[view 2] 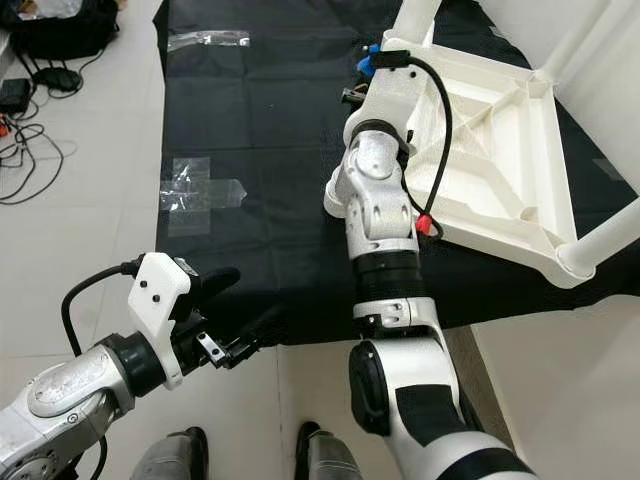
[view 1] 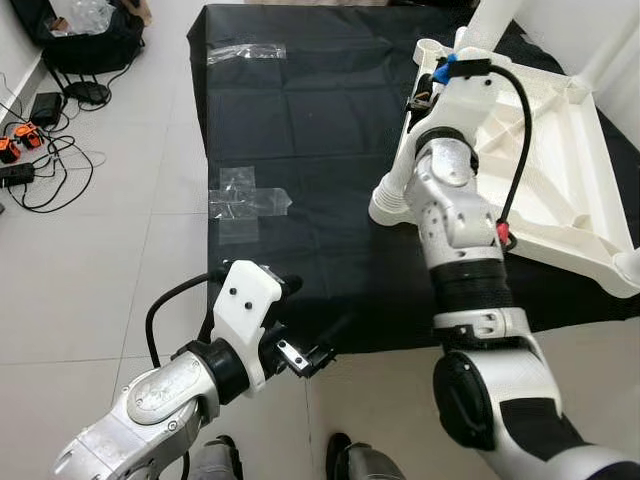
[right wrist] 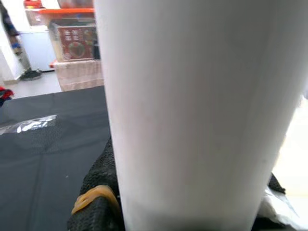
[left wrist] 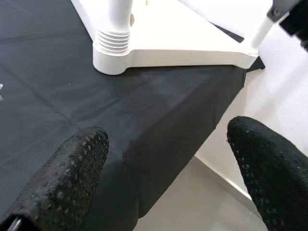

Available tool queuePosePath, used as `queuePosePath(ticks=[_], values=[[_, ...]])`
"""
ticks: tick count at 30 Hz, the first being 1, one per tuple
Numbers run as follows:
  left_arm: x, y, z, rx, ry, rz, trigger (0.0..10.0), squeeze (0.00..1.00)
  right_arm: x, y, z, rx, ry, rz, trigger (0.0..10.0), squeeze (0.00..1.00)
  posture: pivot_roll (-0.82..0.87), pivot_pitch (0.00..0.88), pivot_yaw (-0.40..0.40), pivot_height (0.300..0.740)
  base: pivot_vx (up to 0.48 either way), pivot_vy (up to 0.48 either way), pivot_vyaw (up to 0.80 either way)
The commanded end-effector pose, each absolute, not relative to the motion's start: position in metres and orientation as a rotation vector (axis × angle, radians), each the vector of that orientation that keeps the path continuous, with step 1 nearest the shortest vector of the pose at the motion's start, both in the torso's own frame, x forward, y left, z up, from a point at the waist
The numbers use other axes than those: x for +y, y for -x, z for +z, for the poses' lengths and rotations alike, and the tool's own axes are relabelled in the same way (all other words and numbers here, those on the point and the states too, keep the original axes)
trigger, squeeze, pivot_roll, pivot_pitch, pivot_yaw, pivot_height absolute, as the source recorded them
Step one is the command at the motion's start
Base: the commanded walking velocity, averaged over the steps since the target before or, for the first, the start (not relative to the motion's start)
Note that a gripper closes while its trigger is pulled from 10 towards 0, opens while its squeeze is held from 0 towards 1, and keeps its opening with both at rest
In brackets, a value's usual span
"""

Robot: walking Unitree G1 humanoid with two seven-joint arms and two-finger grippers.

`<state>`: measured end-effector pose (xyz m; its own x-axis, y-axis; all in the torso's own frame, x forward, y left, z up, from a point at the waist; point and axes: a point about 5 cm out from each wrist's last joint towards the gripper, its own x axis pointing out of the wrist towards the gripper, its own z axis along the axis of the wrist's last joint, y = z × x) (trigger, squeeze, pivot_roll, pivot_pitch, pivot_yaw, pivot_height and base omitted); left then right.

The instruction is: Building children table

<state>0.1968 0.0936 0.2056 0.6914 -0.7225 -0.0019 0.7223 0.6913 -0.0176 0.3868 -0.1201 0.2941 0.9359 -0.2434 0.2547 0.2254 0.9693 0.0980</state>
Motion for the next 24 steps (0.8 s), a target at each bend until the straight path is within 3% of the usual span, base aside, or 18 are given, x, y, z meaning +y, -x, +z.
queuePosePath(ticks=[1, 5, 19, 21, 24], values=[[0.096, -0.197, 0.202, 0.026, 0.005, -0.806, 10.0, 0.00, -0.126, -0.390, 0.247, -0.109, 0.024, -0.250, 10.0, 0.00, 0.03, 0.259, -0.094, 0.740, 0.000, 0.000, 0.00], [0.095, -0.197, 0.203, 0.023, 0.005, -0.805, 10.0, 0.00, -0.122, -0.391, 0.238, -0.065, 0.073, -0.227, 10.0, 0.00, 0.03, 0.255, -0.100, 0.740, 0.000, 0.000, 0.00], [0.095, -0.197, 0.203, 0.019, 0.006, -0.803, 10.0, 0.00, -0.140, -0.396, 0.226, 0.035, -0.017, -0.322, 10.0, 0.00, 0.03, 0.253, -0.103, 0.740, 0.000, 0.000, 0.00], [0.095, -0.197, 0.203, 0.018, 0.006, -0.803, 10.0, 0.00, -0.141, -0.397, 0.223, 0.051, -0.033, -0.306, 10.0, 0.00, 0.03, 0.254, -0.103, 0.740, 0.000, 0.000, 0.00], [0.095, -0.197, 0.203, 0.017, 0.003, -0.803, 10.0, 0.00, -0.132, -0.400, 0.212, 0.118, -0.075, -0.093, 10.0, 0.00, 0.03, 0.255, -0.100, 0.740, 0.000, 0.000, 0.00]])
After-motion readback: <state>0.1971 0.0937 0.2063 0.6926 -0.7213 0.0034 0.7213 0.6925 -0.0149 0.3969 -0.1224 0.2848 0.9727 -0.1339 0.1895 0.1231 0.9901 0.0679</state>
